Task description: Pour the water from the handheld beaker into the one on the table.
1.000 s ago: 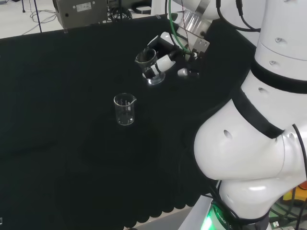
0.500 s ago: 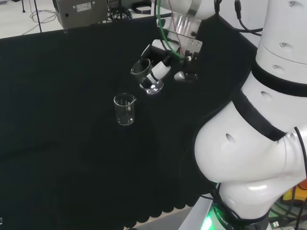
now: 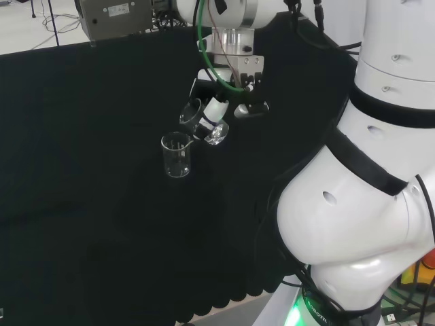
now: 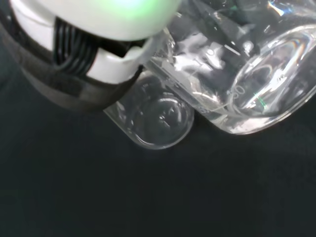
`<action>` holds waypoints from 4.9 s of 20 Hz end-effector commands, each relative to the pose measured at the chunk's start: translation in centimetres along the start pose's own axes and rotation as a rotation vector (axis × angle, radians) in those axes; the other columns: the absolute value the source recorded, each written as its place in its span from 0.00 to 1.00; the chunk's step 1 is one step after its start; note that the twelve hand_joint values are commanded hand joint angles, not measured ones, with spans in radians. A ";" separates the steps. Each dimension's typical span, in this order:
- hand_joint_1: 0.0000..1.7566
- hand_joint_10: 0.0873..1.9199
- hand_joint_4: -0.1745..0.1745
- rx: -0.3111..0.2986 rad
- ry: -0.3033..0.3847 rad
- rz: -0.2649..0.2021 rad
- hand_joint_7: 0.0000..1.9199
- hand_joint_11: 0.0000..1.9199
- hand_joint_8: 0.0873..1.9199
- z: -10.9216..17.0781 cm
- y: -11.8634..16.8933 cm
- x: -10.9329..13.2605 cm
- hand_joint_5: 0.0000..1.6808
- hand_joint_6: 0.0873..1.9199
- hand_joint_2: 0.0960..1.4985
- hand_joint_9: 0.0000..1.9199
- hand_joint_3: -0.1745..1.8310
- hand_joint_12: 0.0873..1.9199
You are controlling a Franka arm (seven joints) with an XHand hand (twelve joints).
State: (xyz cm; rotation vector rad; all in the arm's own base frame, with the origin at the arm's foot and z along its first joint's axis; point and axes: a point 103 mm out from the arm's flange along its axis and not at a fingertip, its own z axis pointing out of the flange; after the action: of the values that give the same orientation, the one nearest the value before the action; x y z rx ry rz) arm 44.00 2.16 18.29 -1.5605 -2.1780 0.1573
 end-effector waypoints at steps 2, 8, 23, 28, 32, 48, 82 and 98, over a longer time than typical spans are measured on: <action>0.75 0.00 0.00 0.095 -0.127 0.014 0.75 0.72 0.17 -0.4 0.5 1.0 0.82 0.19 0.39 0.92 0.39 0.29; 0.75 0.00 0.00 0.181 -0.200 0.039 0.75 0.72 0.17 -0.5 0.9 1.4 0.82 0.19 0.39 0.92 0.39 0.29; 0.75 0.00 0.00 0.291 -0.311 0.079 0.74 0.72 0.18 -1.4 0.9 2.2 0.81 0.20 0.38 0.92 0.40 0.29; 0.75 0.00 0.00 0.305 -0.362 0.089 0.74 0.72 0.18 -1.5 0.9 2.9 0.81 0.21 0.38 0.92 0.40 0.29; 0.75 0.00 0.00 0.325 -0.384 0.096 0.74 0.72 0.19 -1.5 1.1 3.5 0.81 0.21 0.38 0.92 0.40 0.29; 0.75 0.01 0.00 0.409 -0.462 0.136 0.72 0.72 0.22 -1.8 1.7 4.8 0.79 0.24 0.38 0.92 0.41 0.29; 0.75 0.02 0.00 0.473 -0.600 0.181 0.71 0.72 0.24 -2.8 2.4 7.2 0.78 0.26 0.39 0.92 0.41 0.30; 0.75 0.02 0.00 0.513 -0.656 0.222 0.71 0.72 0.25 -2.9 2.7 8.0 0.78 0.27 0.39 0.91 0.41 0.30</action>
State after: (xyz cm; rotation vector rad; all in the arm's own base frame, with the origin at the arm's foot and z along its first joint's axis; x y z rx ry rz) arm 45.27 9.08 22.18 -1.5565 -2.1264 1.3148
